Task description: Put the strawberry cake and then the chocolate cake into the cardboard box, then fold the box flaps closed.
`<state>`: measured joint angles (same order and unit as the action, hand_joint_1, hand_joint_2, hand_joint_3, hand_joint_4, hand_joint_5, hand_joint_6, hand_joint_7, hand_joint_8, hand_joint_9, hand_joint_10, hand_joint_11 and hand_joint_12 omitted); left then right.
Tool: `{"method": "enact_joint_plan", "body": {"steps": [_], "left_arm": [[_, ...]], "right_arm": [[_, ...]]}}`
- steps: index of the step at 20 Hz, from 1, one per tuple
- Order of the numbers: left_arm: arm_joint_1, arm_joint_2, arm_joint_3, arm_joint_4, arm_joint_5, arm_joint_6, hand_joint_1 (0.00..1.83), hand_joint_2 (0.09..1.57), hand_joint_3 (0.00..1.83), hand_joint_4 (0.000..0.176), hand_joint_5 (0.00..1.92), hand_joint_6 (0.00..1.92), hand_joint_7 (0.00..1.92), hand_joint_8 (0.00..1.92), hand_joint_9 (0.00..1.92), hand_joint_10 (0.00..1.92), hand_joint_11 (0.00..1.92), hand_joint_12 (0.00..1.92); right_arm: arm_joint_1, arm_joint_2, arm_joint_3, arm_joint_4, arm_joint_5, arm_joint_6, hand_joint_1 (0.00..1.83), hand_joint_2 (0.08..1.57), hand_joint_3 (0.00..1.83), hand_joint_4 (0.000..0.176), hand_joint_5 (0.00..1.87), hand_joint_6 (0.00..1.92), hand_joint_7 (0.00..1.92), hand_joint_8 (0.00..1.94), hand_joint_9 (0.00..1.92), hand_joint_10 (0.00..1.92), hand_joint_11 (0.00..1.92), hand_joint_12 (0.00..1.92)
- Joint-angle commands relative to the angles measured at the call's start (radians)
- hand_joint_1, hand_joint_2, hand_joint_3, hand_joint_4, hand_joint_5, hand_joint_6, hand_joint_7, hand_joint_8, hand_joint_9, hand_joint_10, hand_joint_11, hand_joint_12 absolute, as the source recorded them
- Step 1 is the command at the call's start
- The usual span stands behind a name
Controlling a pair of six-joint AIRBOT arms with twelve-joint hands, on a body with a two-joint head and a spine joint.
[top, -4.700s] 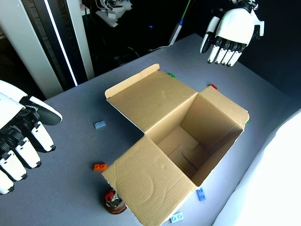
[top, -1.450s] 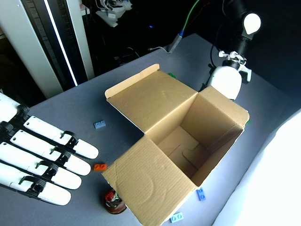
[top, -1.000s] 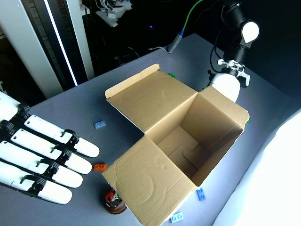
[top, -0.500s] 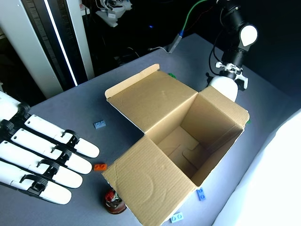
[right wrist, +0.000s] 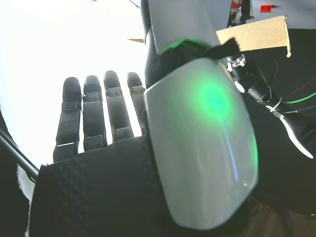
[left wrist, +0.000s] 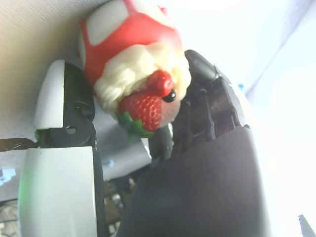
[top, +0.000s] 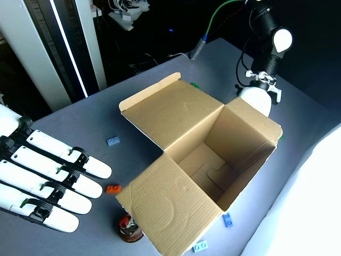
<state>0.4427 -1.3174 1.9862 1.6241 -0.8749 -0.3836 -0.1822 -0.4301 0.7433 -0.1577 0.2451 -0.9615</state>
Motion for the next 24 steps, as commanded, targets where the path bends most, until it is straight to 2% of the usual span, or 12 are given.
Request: {"method": "enact_joint_plan", "body": {"steps": [1, 2, 5, 6, 8, 9, 11, 12, 15, 18, 22, 24], "left_arm": [[0.007, 0.009, 0.002, -0.006, -0.001, 0.008, 1.33, 1.06, 0.00, 0.087, 0.22, 0.87, 0.00, 1.21, 0.09, 1.64, 0.33, 1.85], [0.008, 0.011, 0.000, -0.006, -0.001, 0.008, 1.32, 1.06, 0.00, 0.091, 0.20, 0.89, 0.00, 1.20, 0.08, 1.64, 0.31, 1.85], [0.009, 0.016, -0.006, -0.006, 0.000, 0.008, 1.33, 1.06, 0.00, 0.086, 0.21, 0.93, 0.01, 1.20, 0.05, 1.65, 0.26, 1.90], [0.010, 0.017, -0.007, -0.006, 0.000, 0.008, 1.33, 1.06, 0.00, 0.082, 0.19, 1.04, 0.02, 1.22, 0.07, 1.64, 0.27, 1.87], [0.012, 0.018, -0.009, -0.008, 0.000, 0.008, 1.35, 1.08, 0.01, 0.060, 0.13, 1.36, 0.00, 1.41, 0.07, 1.72, 0.27, 1.87], [0.016, 0.018, -0.009, -0.012, 0.000, 0.008, 1.35, 1.10, 0.01, 0.035, 0.16, 1.59, 0.00, 1.66, 0.11, 1.83, 0.32, 1.91], [0.022, 0.022, -0.013, -0.023, 0.000, 0.003, 1.35, 1.14, 0.03, 0.002, 0.26, 1.64, 0.04, 1.85, 0.21, 1.92, 0.41, 1.92], [0.022, 0.025, -0.016, -0.026, -0.001, 0.001, 1.27, 1.32, 0.04, 0.000, 0.47, 1.58, 0.33, 1.86, 0.44, 1.92, 0.48, 1.92], [0.022, 0.029, -0.018, -0.028, -0.004, -0.005, 1.28, 1.33, 0.01, 0.000, 0.61, 1.48, 0.50, 1.75, 0.55, 1.80, 0.49, 1.92], [0.020, 0.035, -0.017, -0.028, -0.009, -0.011, 1.31, 1.29, 0.00, 0.000, 0.76, 1.33, 0.56, 1.64, 0.59, 1.73, 0.57, 1.92], [0.012, 0.049, -0.025, -0.028, -0.016, -0.014, 1.29, 1.32, 0.00, 0.000, 0.68, 1.53, 0.53, 1.68, 0.54, 1.75, 0.53, 1.92], [0.008, 0.056, -0.028, -0.028, -0.019, -0.016, 1.29, 1.32, 0.00, 0.000, 0.68, 1.52, 0.52, 1.69, 0.54, 1.75, 0.54, 1.92]], "right_arm": [[0.008, 0.011, 0.001, 0.010, 0.114, -0.001, 1.04, 1.02, 0.00, 0.000, 0.07, 0.00, 0.12, 0.00, 0.12, 0.00, 0.00, 0.37], [0.008, 0.011, 0.001, 0.010, 0.114, -0.001, 1.05, 1.02, 0.00, 0.000, 0.07, 0.00, 0.12, 0.00, 0.12, 0.00, 0.00, 0.36], [0.008, 0.011, 0.001, 0.010, 0.114, -0.001, 1.03, 1.02, 0.00, 0.003, 0.06, 0.00, 0.11, 0.00, 0.12, 0.00, 0.00, 0.36], [0.008, 0.011, 0.001, 0.010, 0.114, -0.001, 1.03, 1.03, 0.01, 0.006, 0.05, 0.00, 0.11, 0.00, 0.12, 0.00, 0.00, 0.36], [0.008, 0.011, 0.001, 0.010, 0.114, -0.001, 1.00, 1.03, 0.01, 0.008, 0.05, 0.00, 0.10, 0.00, 0.11, 0.00, 0.00, 0.38], [0.008, 0.011, 0.001, 0.010, 0.114, -0.001, 1.01, 1.03, 0.00, 0.007, 0.06, 0.00, 0.11, 0.00, 0.11, 0.00, 0.00, 0.37], [0.008, 0.011, 0.001, 0.010, 0.114, -0.001, 1.02, 1.02, 0.00, 0.007, 0.09, 0.01, 0.13, 0.00, 0.13, 0.00, 0.00, 0.42], [0.008, 0.011, 0.001, 0.010, 0.114, -0.001, 1.00, 1.03, 0.00, 0.007, 0.07, 0.00, 0.13, 0.00, 0.12, 0.00, 0.00, 0.41], [0.008, 0.011, 0.001, 0.010, 0.114, -0.001, 0.98, 1.04, 0.01, 0.003, 0.03, 0.00, 0.10, 0.00, 0.11, 0.00, 0.00, 0.37], [0.008, 0.011, 0.001, 0.010, 0.114, -0.001, 1.01, 1.03, 0.00, 0.000, 0.05, 0.00, 0.11, 0.00, 0.12, 0.00, 0.00, 0.37], [0.008, 0.011, -0.001, 0.010, 0.114, -0.001, 0.99, 1.05, 0.01, 0.008, 0.04, 0.00, 0.10, 0.00, 0.10, 0.00, 0.00, 0.34], [0.008, 0.011, -0.001, 0.010, 0.114, -0.001, 0.98, 1.05, 0.00, 0.009, 0.04, 0.00, 0.11, 0.00, 0.10, 0.00, 0.00, 0.36]]}}
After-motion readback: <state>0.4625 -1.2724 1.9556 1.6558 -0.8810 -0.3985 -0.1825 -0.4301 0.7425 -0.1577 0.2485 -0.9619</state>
